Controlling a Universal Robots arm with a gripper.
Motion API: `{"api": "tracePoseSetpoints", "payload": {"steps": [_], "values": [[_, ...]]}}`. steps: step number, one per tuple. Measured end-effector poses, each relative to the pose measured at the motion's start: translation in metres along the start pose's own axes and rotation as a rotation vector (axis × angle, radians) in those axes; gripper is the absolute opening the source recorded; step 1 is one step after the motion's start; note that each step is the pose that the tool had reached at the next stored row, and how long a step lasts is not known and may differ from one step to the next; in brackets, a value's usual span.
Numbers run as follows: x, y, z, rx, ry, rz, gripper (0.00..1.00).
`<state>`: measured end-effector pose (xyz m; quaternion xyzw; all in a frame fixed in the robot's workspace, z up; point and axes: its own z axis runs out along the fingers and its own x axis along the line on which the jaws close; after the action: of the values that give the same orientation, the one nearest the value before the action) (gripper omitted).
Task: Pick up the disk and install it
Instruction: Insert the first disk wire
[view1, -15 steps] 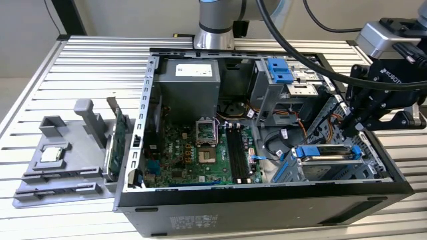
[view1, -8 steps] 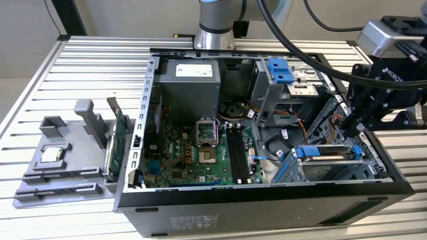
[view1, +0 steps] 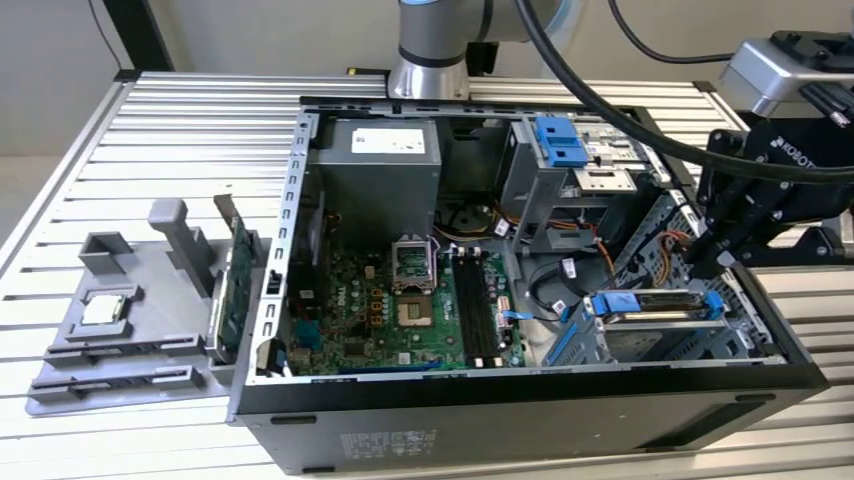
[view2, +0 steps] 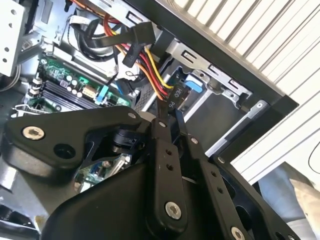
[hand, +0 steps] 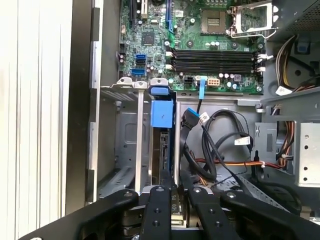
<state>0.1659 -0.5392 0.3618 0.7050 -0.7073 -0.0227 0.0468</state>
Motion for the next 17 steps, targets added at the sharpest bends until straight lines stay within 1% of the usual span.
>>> {"api": "tracePoseSetpoints", "payload": {"steps": [3, 8, 13, 17], "values": [[0.0044, 0.0024, 0.0003, 0.0021, 0.0002, -0.001, 0.0], [0.0048, 0.0029, 0.0004, 0.0024, 0.0006, -0.001, 0.0], [0.0047, 0.0071, 0.0027, 0.0072, 0.0072, -0.004, 0.0], [0.0047, 0.0105, 0.0053, 0.0093, 0.0118, -0.025, 0.0]]}}
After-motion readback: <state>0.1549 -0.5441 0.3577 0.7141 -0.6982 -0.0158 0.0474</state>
